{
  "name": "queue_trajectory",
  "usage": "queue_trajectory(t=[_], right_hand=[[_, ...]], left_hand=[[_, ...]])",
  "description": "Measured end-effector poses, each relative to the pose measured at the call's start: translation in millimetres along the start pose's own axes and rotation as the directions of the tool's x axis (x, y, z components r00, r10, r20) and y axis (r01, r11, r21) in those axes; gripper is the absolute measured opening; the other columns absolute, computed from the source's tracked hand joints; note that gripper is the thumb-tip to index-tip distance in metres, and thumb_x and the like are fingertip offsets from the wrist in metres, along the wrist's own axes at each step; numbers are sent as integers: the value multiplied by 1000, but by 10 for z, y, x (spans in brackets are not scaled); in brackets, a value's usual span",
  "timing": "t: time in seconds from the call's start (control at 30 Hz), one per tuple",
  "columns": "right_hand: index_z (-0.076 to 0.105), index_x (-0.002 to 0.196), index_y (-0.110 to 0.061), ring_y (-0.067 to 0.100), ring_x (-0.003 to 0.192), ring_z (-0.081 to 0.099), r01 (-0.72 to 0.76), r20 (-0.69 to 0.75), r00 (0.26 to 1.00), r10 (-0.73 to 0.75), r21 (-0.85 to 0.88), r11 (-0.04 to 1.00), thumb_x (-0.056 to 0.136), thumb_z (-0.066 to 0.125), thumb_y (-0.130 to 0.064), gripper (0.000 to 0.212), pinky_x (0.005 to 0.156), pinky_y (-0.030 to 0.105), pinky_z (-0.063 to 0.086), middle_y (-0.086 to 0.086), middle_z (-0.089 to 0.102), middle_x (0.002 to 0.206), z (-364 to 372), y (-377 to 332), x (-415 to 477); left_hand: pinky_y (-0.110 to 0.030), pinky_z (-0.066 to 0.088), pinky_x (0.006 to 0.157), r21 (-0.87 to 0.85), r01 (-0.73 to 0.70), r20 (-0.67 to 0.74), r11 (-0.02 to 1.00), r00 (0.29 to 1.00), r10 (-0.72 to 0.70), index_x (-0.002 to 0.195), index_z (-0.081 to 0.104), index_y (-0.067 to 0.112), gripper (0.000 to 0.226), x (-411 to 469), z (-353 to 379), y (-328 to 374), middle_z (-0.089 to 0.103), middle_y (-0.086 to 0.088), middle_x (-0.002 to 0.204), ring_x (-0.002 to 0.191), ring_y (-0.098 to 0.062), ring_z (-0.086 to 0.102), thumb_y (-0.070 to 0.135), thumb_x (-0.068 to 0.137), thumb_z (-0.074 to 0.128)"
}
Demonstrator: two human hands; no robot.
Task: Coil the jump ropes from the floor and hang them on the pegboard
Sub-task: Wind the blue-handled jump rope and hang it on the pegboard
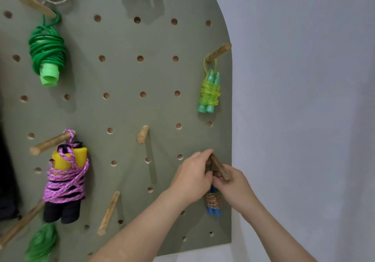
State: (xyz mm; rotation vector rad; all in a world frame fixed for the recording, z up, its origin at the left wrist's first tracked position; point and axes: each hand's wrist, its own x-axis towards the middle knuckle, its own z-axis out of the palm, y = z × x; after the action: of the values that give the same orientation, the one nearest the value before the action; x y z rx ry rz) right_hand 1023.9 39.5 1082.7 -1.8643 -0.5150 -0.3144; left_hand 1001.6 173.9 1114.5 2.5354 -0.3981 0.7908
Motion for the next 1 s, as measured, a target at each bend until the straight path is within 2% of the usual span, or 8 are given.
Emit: queue_trajectory(t=[0.1, 0.23, 0.37, 0.47, 0.57, 0.73, 0.87, 1.0], right_hand=[[59, 82, -23, 12, 72, 59, -17, -94, 996, 7, -107, 994, 85, 63, -18, 8, 62, 25, 45, -8, 64, 74, 37, 33, 19], [59, 78, -11, 21, 68, 61, -171, -208, 964, 164, -19, 985, 84, 64, -19, 11, 65, 37, 50, 1, 65, 70, 79, 103, 49], [64, 70, -9, 24, 60, 64, -298, -203, 923, 325, 156, 942, 89, 65, -28, 26, 68, 49, 57, 5, 68, 65, 161, 180, -34], [69, 69, -13, 19, 60, 63, -281, -203, 927, 315, 178, 943, 92, 61, -22, 26, 69, 45, 56, 2, 68, 64, 190, 216, -126], [73, 85, -20, 16, 80, 69, -258, -122, 953, 277, 155, 954, 92, 55, -11, 21, 81, 41, 57, -4, 73, 80, 173, 212, -201], [57, 104, -27, 15, 93, 61, -223, -119, 968, 220, -14, 975, 88, 59, -11, 23, 78, 29, 48, -5, 64, 97, 82, 170, -380], [62, 103, -24, 12, 78, 58, -196, -113, 976, 186, -80, 977, 90, 52, -10, 21, 63, 21, 41, -3, 64, 89, -13, 93, -500], [68, 86, -28, 15, 75, 62, -156, 4, 987, 158, -125, 980, 86, 56, -8, 23, 68, 25, 46, -3, 68, 79, -33, -108, -672]], left_hand=[[-26, 44, 93, -76, 39, 31, 996, 999, -37, 141, 39, 21, 63, -2, 21, 8, 56, 0, 120, 108, -17, 55, 6, 82, 56], [-32, 46, 89, -43, 35, 57, 998, 998, -32, 142, 27, 29, 69, -112, 16, 3, 51, 2, 116, 104, -19, 54, 6, 82, 54], [-40, 50, 73, 17, 62, 27, 998, 998, -63, 115, 36, 30, 36, -354, 96, -59, 54, 7, 99, 85, -18, 56, 16, 87, 54], [-38, 50, 76, 45, 111, 98, 993, 989, -115, 106, 45, 31, 23, -463, 196, -105, 54, 9, 103, 88, -16, 56, 27, 87, 58], [-39, 50, 80, 44, 117, 114, 992, 986, -121, 111, 46, 31, 27, -472, 237, -95, 56, 8, 109, 95, -17, 55, 24, 87, 57], [-31, 45, 92, -80, 72, 72, 994, 995, -67, 120, 54, 26, 38, -590, 264, -27, 55, 4, 119, 108, -15, 53, 12, 84, 54], [-11, 42, 76, -238, 108, -58, 965, 990, -125, 100, 68, 25, 21, -798, 152, -1, 64, 10, 95, 82, 0, 55, 13, 88, 56], [-23, 45, 58, -535, 224, -42, 815, 956, -291, 77, 69, 31, 27, -1075, -134, 24, 61, 10, 55, 52, -5, 52, 10, 90, 57]])
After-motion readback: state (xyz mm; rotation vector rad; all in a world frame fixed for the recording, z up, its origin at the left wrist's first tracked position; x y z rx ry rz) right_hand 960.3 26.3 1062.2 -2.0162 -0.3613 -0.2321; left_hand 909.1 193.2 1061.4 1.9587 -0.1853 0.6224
